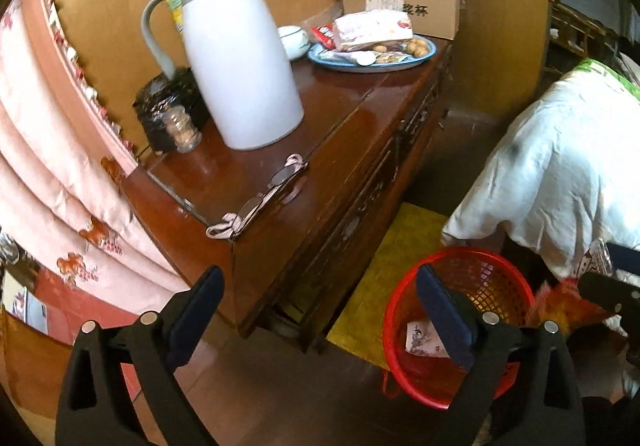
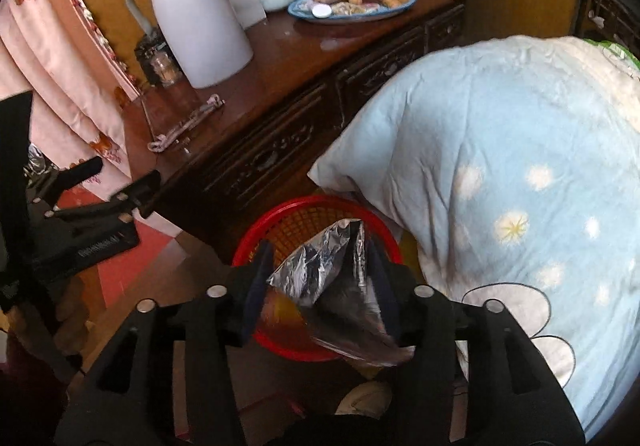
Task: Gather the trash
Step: 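Carry both items to the red wastebasket and open both tools to drop them, then move both tools back over the quilt toward the remaining trash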
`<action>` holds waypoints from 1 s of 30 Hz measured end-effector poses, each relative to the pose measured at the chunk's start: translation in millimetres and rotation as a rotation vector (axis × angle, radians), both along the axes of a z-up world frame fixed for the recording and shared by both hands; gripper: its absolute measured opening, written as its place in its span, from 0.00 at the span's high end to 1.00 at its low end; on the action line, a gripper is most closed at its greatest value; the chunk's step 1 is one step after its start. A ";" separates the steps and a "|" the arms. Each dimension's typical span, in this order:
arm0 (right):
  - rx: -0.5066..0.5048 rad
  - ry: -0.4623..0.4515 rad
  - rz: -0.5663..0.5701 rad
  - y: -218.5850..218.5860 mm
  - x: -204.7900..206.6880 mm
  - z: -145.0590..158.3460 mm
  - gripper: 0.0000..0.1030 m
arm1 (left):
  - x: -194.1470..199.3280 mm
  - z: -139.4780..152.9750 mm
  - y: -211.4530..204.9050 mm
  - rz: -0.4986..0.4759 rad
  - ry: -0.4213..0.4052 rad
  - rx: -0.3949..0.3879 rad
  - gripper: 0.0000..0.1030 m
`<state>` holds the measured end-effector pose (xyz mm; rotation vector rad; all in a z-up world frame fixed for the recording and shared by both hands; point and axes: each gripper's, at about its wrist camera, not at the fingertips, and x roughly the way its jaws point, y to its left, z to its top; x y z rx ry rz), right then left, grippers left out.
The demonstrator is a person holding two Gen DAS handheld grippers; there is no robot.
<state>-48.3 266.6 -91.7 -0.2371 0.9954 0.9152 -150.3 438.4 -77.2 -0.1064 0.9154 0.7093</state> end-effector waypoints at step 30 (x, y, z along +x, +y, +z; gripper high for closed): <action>0.122 -0.041 -0.010 -34.3 -6.1 54.9 0.44 | -6.3 22.4 -67.6 -0.150 -0.022 -0.096 0.06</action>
